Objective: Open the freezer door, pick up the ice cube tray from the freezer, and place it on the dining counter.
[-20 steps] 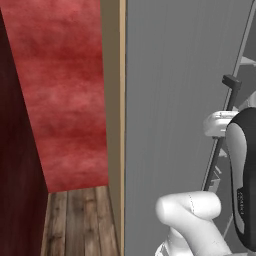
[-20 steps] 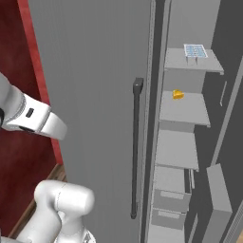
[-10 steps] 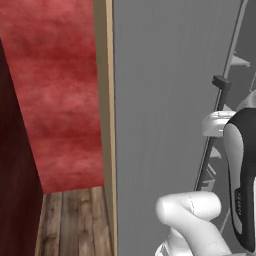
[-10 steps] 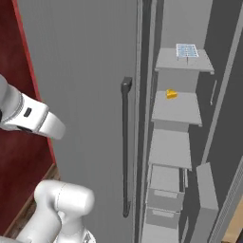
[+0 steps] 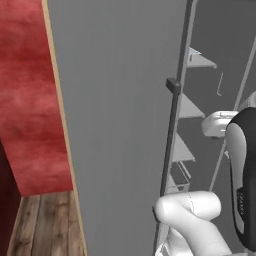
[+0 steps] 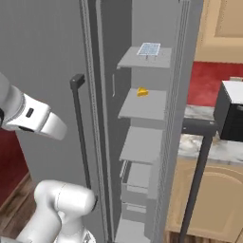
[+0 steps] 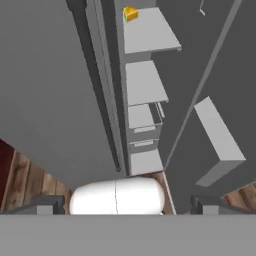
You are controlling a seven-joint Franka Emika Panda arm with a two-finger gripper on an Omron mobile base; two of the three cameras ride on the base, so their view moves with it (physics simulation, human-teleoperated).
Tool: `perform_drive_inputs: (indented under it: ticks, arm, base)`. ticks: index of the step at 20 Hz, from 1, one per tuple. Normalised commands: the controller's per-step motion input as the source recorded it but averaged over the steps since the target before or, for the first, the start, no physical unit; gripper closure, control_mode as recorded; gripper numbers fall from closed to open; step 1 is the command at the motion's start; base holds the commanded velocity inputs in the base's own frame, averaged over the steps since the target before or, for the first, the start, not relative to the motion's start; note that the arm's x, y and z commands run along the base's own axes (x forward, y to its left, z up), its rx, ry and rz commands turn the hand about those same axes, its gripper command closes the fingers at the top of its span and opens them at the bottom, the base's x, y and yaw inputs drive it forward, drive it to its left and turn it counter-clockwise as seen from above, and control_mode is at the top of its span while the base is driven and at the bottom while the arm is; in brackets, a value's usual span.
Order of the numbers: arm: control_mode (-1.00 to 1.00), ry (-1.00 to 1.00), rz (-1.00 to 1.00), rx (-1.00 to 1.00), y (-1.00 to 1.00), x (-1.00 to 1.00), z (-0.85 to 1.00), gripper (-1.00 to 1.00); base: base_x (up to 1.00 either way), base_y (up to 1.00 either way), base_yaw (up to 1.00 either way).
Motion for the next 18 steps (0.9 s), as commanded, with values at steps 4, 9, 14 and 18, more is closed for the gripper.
perform_drive_inputs:
  ticks: [4, 9, 14, 18]
  arm:
    - [1.0, 0.0, 0.0, 0.0, 0.0, 0.0, 0.0, -1.0]
    - [1.0, 0.0, 0.0, 0.0, 0.0, 0.0, 0.0, -1.0]
    - [1.0, 0.0, 0.0, 0.0, 0.0, 0.0, 0.0, -1.0]
    - [1.0, 0.0, 0.0, 0.0, 0.0, 0.0, 0.0, -1.0]
  base:
    - [0.22, -0.48, 0.0]
    - [0.39, -0.43, 0.0]
    - [0.47, -0.3, 0.0]
    - [0.6, -0.24, 0.0]
